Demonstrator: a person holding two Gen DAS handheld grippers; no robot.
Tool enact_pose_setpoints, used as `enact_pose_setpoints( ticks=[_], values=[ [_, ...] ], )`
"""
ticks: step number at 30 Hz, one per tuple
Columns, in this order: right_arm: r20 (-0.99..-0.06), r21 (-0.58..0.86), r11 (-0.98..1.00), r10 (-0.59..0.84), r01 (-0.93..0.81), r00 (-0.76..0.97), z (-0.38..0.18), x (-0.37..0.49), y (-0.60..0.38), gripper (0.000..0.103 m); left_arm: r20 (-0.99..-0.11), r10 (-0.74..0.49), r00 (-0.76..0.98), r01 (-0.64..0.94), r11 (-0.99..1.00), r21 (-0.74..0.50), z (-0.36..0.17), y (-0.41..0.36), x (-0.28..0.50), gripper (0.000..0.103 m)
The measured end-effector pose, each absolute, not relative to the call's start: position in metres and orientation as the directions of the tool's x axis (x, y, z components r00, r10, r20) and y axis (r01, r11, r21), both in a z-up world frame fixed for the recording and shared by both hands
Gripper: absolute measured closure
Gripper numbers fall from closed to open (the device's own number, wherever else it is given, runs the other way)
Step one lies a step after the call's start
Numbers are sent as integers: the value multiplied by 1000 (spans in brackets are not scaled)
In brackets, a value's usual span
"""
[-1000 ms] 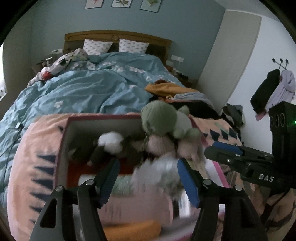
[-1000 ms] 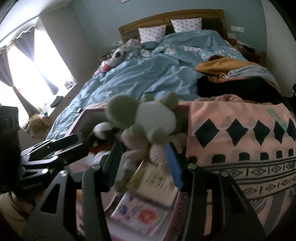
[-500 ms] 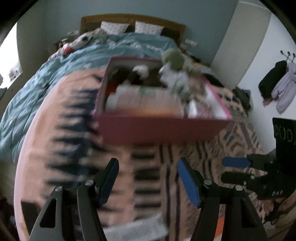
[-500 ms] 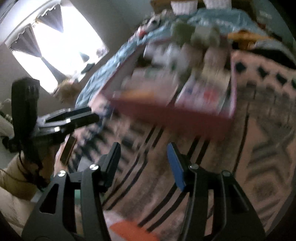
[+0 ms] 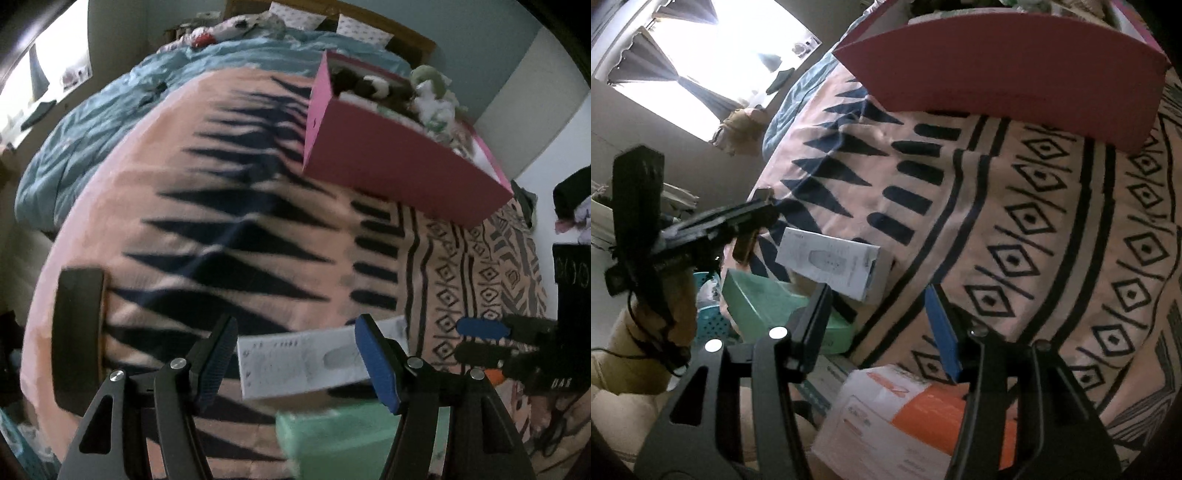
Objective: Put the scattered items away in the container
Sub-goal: 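Move both grippers to the white remote-control box and pinch its ends, then lift the white box with both grippers off the blanket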
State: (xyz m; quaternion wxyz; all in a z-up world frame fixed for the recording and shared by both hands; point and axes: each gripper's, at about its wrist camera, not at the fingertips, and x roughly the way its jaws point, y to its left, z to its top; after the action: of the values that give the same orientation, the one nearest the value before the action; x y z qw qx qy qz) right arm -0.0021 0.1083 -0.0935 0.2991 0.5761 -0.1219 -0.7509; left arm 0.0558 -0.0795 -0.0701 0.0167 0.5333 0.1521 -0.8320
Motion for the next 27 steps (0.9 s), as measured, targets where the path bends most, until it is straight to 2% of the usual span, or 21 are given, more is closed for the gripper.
enact_pose_setpoints(
  ticks=[11, 19, 22, 27],
  values=[
    [-819, 520, -801, -566, 297, -96, -108, -9, 82, 47, -900, 222, -375, 188, -933, -308, -99, -84, 63, 35],
    [-826, 528, -808, -560, 261, -62, -126, -15, 72, 47, -910, 235, -342, 181, -934, -309, -104, -89, 64, 35],
    [-828, 528, -809, -558, 257, -56, -130, -16, 66, 47, -902, 281, -328, 167, -922, -348, -108, -90, 65, 35],
    [-842, 514, -824, -537, 236, -41, -138, -19, 58, 47, -916, 300, -268, 138, -929, -344, -124, -83, 58, 37]
  ],
)
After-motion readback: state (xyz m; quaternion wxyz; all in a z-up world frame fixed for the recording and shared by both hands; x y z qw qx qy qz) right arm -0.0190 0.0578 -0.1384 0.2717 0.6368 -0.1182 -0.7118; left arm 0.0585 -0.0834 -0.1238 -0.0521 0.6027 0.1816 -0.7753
